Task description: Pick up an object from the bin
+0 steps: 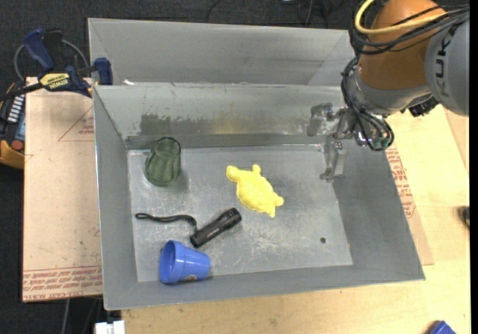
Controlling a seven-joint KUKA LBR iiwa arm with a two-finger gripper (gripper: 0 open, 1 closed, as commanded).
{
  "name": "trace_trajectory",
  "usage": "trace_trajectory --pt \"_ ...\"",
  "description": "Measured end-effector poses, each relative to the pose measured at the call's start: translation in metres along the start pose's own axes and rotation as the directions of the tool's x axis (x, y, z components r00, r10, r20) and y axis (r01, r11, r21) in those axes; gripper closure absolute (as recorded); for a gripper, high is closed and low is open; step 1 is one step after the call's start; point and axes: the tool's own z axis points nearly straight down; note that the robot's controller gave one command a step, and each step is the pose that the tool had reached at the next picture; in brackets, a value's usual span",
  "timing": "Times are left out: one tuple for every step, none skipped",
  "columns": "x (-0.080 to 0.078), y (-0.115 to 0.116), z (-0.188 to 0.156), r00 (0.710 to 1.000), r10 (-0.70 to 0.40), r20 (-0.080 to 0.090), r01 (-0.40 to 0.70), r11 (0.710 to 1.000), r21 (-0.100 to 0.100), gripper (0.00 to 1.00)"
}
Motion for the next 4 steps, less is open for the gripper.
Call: trace_trajectory --pt "-0.001 0.001 -0.005 1.0 -0.003 0.007 0.003 1.0 0.001 0.0" --pt "0.04 0.078 0.123 0.99 0.144 -0.001 -0.144 0.99 -0.002 0.0" --pt "0.038 0.076 0.059 0.994 0.109 0.011 -0.109 0.994 -0.001 0.0" --pt "0.051 0.088 0.092 0.988 0.155 -0.001 -0.155 0.988 -0.003 0.0"
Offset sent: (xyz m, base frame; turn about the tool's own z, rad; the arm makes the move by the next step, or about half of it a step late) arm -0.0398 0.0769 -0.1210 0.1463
